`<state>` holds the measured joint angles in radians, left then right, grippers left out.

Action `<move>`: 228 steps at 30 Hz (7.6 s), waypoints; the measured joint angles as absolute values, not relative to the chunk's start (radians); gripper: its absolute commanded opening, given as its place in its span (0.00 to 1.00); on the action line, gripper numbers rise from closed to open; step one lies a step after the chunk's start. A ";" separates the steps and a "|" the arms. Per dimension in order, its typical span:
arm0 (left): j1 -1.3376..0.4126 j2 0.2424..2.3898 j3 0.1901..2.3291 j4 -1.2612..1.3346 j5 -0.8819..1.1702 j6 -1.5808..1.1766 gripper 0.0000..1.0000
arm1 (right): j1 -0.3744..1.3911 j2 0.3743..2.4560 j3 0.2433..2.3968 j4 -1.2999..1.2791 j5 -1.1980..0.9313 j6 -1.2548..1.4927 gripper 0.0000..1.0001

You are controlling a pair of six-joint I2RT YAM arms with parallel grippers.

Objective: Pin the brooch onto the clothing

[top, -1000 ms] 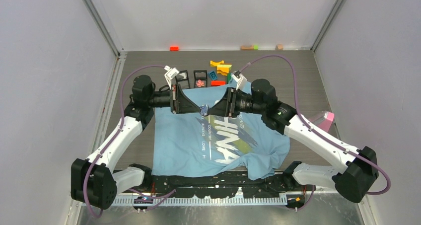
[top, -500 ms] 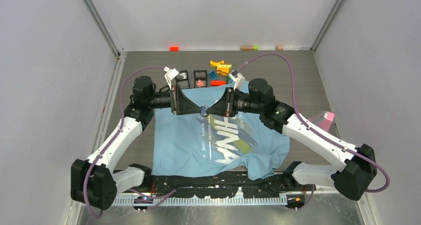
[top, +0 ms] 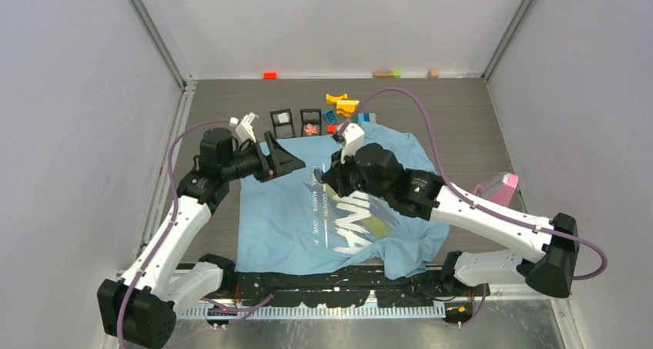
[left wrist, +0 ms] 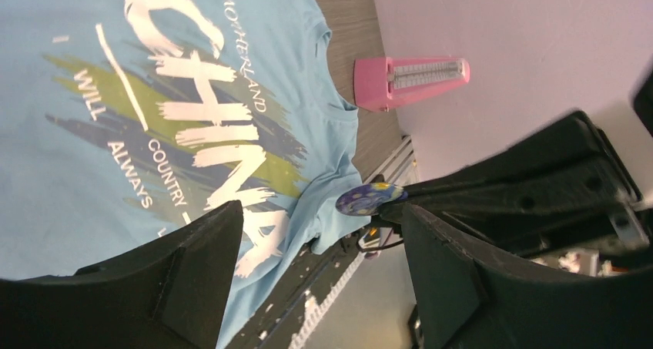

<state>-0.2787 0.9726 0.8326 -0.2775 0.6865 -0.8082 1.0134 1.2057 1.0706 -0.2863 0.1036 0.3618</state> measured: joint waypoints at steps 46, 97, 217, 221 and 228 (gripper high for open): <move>-0.354 1.010 0.672 -0.078 0.572 -1.099 0.00 | 1.333 1.510 1.215 -0.260 0.727 -0.102 0.76; -0.336 0.905 0.666 0.326 1.259 -0.935 0.00 | 0.821 1.177 1.062 -0.155 -0.637 0.640 0.30; -0.379 0.969 0.549 0.577 1.058 -1.110 0.00 | 0.811 1.137 0.924 0.051 -0.456 0.736 0.07; -0.371 0.969 0.541 0.559 1.058 -1.105 0.00 | 0.806 1.163 0.937 0.036 -0.479 0.731 0.11; -0.374 0.969 0.537 0.557 1.063 -1.094 0.00 | 0.796 1.196 0.964 0.008 -0.540 0.708 0.26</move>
<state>-0.3737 0.9688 0.5373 0.5568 1.0626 -1.0939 0.7956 1.1957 0.9642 0.0082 -0.5396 0.7078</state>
